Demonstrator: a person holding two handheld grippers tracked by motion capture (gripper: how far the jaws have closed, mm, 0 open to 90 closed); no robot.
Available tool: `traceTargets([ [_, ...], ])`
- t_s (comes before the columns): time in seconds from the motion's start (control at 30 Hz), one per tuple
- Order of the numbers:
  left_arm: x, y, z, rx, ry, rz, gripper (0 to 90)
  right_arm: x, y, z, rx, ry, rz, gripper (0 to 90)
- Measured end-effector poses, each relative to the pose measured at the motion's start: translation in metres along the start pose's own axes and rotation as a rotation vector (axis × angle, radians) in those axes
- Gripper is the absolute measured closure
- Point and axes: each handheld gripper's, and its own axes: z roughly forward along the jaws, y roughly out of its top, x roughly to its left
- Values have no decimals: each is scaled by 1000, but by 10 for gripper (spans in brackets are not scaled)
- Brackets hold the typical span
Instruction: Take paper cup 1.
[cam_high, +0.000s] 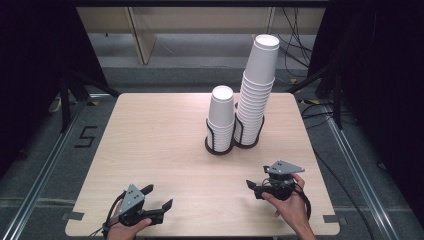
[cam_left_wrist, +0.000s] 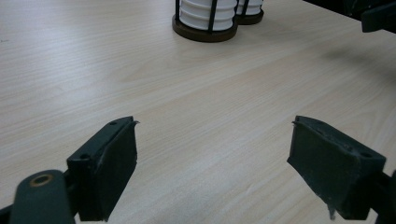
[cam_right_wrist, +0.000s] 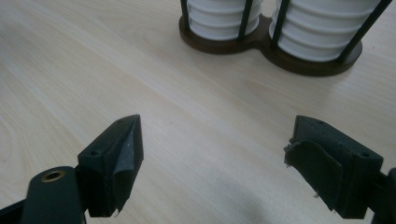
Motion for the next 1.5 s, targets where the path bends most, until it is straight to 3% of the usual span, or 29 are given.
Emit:
traceTargets([
  [0.3,-1,1,-1,0,-2,-6,148,2,22,-6,-36,-3,-18,188],
  [0.37,-1,0,-1,2,-4,-5,148,1,28,-6,-54,19,-19,189],
  [0.43,-1,0,-1,1,-7,-6,148,0,33,-8,-59,-4,-32,199],
  [0.53,-1,1,-1,1,-5,-8,148,0,38,-9,-65,-3,-38,203],
  [0.6,-1,0,-1,2,-5,-8,148,1,44,-8,-82,8,-16,201],
  [0.67,-1,0,0,-11,-13,-14,148,-1,49,-9,-86,-2,-40,200],
  [0.77,-1,0,0,-7,-8,-12,148,2,53,-9,-92,-1,-13,201],
  [0.8,0,1,-2,1,-1,-12,148,-1,56,-9,-97,-1,-45,201],
  [0.87,0,1,-1,1,2,-15,148,1,59,-9,-92,7,-20,203],
  [1.07,1,0,-1,-5,-9,-27,148,1,67,-8,-120,18,-33,203],
  [1.1,1,0,-1,-6,-9,-29,148,2,68,-10,-108,11,-16,203],
  [1.2,1,0,-1,-1,0,-32,148,1,72,-8,-125,25,-41,203],
  [1.37,1,0,-1,-4,-3,-26,148,3,79,-7,-136,15,-39,203],
  [1.4,1,1,-1,1,1,-26,148,2,81,-7,-138,15,-58,202],
  [1.5,1,0,-1,-5,-8,-22,148,4,87,-6,-154,15,-40,200],
])
